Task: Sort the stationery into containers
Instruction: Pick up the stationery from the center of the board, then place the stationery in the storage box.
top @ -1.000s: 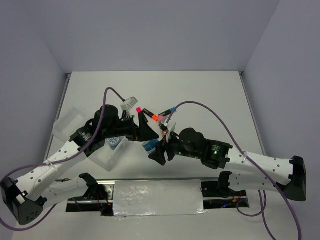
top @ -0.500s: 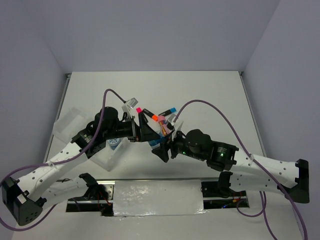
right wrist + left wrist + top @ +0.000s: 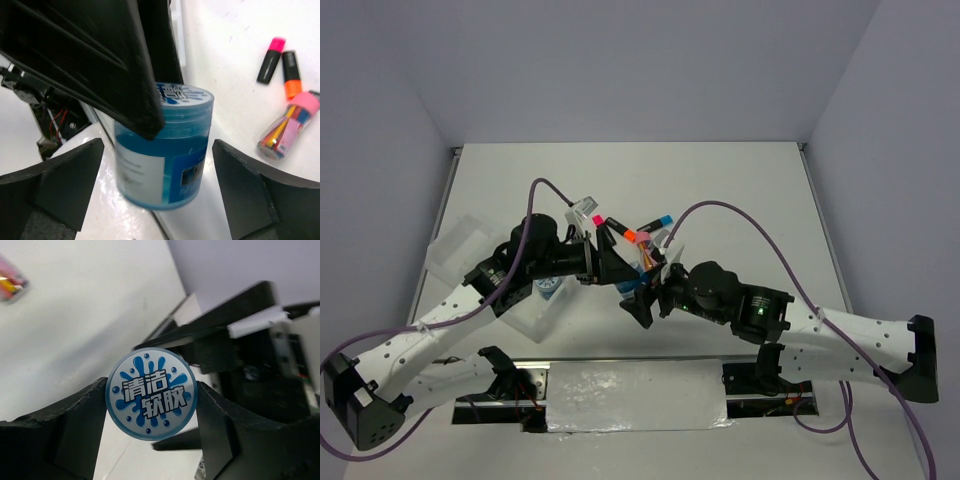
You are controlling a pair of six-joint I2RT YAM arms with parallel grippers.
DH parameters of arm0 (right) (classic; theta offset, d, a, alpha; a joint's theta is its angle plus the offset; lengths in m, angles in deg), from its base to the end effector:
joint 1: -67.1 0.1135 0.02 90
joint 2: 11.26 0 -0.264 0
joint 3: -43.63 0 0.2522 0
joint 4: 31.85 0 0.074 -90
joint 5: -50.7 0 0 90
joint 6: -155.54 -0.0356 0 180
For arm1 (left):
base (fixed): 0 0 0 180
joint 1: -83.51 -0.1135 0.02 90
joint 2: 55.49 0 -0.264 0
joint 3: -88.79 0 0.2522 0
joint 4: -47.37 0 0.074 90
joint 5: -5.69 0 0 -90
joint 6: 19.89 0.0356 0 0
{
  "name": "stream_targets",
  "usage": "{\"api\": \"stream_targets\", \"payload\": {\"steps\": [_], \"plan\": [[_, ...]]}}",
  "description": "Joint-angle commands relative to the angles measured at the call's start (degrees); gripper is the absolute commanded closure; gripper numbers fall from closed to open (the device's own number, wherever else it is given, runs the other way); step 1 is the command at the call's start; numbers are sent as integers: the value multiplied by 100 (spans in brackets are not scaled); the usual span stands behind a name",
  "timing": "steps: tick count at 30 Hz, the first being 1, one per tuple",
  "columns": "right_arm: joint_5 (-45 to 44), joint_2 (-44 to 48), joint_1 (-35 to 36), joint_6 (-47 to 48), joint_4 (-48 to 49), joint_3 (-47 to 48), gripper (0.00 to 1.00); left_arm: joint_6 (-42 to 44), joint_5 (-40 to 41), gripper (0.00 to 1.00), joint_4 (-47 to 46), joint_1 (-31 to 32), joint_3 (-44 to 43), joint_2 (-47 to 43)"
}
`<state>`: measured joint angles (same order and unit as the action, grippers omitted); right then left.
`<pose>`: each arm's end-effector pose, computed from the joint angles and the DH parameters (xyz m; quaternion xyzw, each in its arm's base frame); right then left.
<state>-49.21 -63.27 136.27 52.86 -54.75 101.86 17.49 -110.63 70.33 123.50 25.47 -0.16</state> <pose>0.0814 0.1966 0.3176 -0.3328 0.7284 0.3373 0.4948 0.1599 -0.1547 0.3383 0.0528 0.7829 -0.5535 0.2791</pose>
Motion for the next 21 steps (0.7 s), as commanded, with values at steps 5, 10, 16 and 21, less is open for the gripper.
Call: {"api": "stream_targets", "payload": {"steps": [5,10,16,21], "plan": [[-678,541,88,-172,459,-219,0,340,2928,100,2058,9,-809,-382],[-1021,1209,62,-313,54,-518,0,-28,5256,100,3675,-96,-1257,-488],[-1259,1974,71,-471,-517,-641,0,-1222,7349,100,5494,-377,-1302,-523],[-1250,2116,71,-463,-738,-615,0,-1698,7906,100,5761,-659,-899,-497]]}}
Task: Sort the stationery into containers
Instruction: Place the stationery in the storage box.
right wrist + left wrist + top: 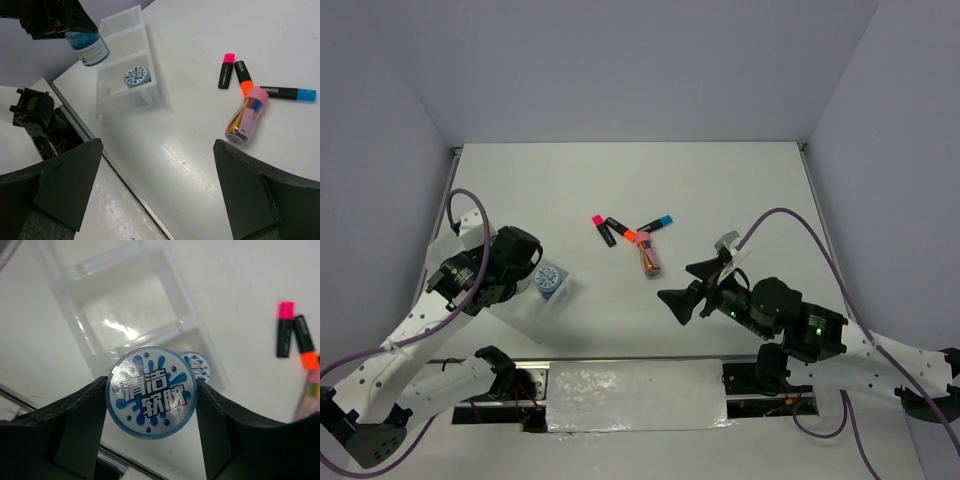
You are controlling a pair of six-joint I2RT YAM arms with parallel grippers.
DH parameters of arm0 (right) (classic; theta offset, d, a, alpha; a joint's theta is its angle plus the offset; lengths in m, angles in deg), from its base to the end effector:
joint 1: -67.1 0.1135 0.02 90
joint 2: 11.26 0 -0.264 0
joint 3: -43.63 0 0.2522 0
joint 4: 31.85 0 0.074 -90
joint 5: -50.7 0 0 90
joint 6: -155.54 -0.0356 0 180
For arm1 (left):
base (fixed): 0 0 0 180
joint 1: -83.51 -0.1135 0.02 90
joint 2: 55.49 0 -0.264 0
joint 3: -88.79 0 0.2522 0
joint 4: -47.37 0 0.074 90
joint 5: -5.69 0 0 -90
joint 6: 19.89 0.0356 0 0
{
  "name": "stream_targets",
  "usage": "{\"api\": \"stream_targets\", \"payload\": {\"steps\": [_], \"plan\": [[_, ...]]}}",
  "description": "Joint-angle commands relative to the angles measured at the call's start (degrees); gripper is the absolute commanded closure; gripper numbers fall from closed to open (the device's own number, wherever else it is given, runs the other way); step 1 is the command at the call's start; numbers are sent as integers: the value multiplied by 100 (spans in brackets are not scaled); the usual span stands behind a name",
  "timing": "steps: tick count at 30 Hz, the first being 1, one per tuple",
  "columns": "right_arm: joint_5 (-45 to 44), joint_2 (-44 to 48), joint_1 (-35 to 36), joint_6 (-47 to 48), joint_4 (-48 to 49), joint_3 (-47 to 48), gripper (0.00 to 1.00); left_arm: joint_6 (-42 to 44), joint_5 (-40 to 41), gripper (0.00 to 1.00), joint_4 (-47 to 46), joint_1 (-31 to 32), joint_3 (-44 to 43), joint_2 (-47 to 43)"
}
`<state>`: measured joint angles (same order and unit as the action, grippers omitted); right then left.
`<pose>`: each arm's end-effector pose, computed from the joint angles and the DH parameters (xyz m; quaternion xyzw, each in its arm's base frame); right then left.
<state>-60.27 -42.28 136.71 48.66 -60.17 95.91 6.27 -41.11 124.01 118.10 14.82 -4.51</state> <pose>0.0591 0.1223 0.3278 -0.2192 0.7137 0.3468 0.5678 0.1334 -0.0624 0.3366 -0.3342 0.8258 0.0089 0.4543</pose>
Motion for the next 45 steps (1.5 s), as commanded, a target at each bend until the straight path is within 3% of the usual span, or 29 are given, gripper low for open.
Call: {"api": "stream_targets", "payload": {"steps": [1,8,17,33,45], "plan": [[-118,9,27,-34,-204,-3,0,-630,1032,100,288,-154,254,-62],[-30,-202,27,-17,-221,59,0,-833,1279,100,-626,-198,1133,-168],[-74,-264,36,36,-257,15,0,-534,866,100,-1374,-198,1608,-308],[-39,-536,27,89,-231,85,0,-463,400,100,-1612,-198,2048,-334],[76,-896,27,71,-55,103,0,-305,302,100,-1323,-119,1925,-950]]}}
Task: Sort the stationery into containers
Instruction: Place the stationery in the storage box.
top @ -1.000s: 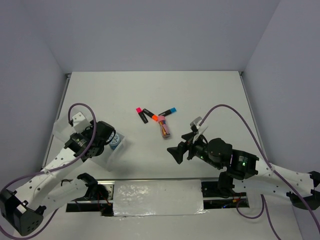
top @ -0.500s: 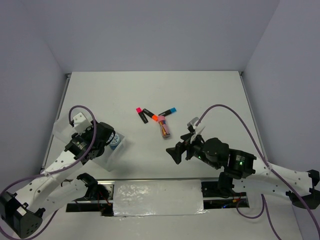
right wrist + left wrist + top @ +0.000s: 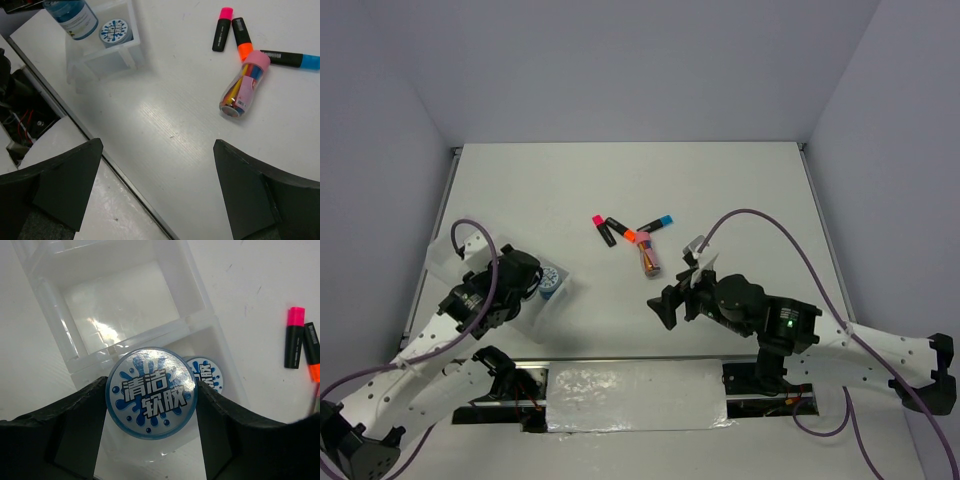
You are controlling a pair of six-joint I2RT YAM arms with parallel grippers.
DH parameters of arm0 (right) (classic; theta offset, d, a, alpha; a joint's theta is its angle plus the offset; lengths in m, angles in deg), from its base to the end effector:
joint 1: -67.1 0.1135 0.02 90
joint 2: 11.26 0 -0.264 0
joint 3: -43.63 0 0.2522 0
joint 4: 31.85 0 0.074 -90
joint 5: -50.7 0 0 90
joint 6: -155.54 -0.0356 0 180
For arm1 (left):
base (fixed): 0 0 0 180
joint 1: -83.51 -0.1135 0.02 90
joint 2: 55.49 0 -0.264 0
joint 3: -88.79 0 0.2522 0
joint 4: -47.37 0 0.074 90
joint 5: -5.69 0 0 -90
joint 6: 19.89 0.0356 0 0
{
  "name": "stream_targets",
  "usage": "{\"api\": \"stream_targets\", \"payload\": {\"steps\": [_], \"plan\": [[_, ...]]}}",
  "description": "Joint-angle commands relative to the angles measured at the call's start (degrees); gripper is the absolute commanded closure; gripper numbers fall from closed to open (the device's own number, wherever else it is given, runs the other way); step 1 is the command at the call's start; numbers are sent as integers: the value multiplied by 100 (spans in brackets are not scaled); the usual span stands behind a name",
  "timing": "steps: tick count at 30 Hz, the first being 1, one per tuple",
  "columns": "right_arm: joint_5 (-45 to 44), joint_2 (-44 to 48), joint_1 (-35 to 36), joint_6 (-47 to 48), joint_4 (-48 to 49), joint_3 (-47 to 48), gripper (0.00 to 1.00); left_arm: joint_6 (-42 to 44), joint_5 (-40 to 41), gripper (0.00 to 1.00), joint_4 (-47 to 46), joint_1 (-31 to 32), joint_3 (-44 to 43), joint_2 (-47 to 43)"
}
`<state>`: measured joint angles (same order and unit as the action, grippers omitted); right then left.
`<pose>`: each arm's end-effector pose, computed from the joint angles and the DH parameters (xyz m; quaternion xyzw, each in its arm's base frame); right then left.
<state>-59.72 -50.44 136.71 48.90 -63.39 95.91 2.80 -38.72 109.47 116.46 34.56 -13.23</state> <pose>0.0684 0.1483 0.3035 -0.2633 0.7608 0.2884 0.5183 0.1269 -0.0519 0.2674 -0.3822 0.7890 -0.0078 0.4810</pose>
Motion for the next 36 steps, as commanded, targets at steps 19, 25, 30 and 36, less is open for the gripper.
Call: {"api": "stream_targets", "payload": {"steps": [19,25,30,36], "plan": [[153,-134,27,38,231,129,0,33,118,93,-342,45,347,37],[206,-195,27,38,266,129,0,95,109,89,-597,36,505,19],[214,-222,27,47,249,129,0,34,135,85,-589,36,540,142],[276,-239,27,56,275,120,0,95,91,69,-825,36,698,81]]}}
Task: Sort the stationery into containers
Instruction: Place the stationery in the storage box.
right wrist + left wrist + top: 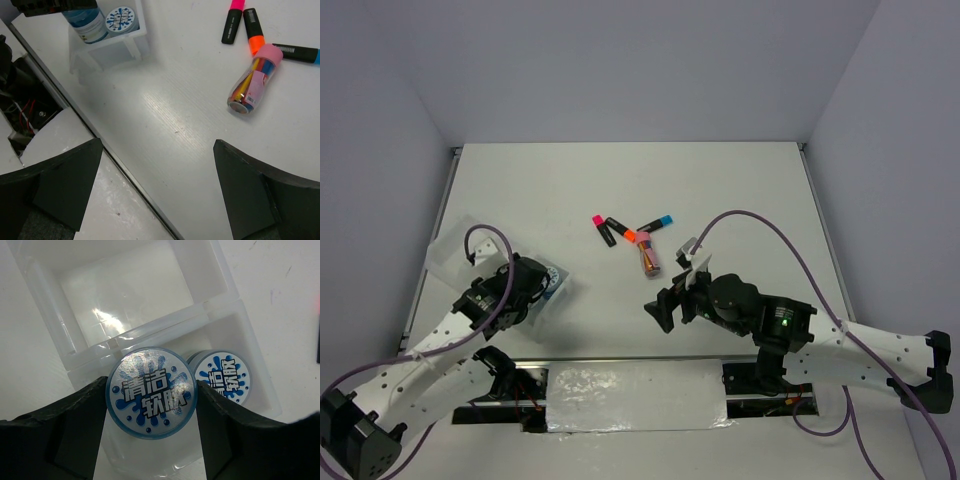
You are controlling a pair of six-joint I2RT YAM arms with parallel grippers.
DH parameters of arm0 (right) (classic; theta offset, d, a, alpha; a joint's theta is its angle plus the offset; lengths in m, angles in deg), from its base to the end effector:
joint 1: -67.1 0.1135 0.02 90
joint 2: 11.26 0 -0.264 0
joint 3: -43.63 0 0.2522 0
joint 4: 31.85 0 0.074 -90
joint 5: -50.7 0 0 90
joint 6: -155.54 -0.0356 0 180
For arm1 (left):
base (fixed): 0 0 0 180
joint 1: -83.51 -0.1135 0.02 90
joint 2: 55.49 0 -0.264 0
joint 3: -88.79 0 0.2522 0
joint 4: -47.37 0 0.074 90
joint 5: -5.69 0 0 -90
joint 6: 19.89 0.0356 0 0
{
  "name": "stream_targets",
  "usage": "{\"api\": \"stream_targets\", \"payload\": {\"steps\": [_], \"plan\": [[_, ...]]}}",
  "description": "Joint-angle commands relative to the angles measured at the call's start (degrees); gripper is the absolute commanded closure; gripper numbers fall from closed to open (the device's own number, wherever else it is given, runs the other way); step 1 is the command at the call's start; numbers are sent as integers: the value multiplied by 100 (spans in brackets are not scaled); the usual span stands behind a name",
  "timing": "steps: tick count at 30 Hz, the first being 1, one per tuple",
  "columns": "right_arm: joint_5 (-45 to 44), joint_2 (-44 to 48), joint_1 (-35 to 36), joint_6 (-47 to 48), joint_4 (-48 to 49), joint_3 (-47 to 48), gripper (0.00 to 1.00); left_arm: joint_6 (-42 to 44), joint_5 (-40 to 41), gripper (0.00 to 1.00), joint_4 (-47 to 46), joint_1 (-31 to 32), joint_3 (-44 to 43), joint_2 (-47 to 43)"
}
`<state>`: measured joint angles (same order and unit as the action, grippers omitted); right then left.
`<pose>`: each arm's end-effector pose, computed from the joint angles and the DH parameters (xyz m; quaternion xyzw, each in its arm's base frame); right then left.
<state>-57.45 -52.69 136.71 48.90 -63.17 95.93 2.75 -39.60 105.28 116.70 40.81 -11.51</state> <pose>0.0699 0.1562 0.2981 -0.2812 0.7661 0.2905 0.4996 0.1310 -0.0557 0.2342 -0.3710 0.8059 0.0108 0.4612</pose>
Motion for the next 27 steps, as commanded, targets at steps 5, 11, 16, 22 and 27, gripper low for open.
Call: {"api": "stream_targets", "payload": {"steps": [5,11,16,22,27], "plan": [[84,-76,27,65,244,136,0,65,214,42,-363,21,108,-224],[137,-155,36,74,297,188,0,117,214,1,-309,12,100,-400],[-13,-269,27,21,236,259,0,214,179,1,-310,12,21,-444],[-496,-698,-130,-259,-79,539,0,485,21,1,-64,12,-461,-347],[57,-1463,-992,-577,-441,996,15,882,-138,1,523,21,-1392,47]]}}
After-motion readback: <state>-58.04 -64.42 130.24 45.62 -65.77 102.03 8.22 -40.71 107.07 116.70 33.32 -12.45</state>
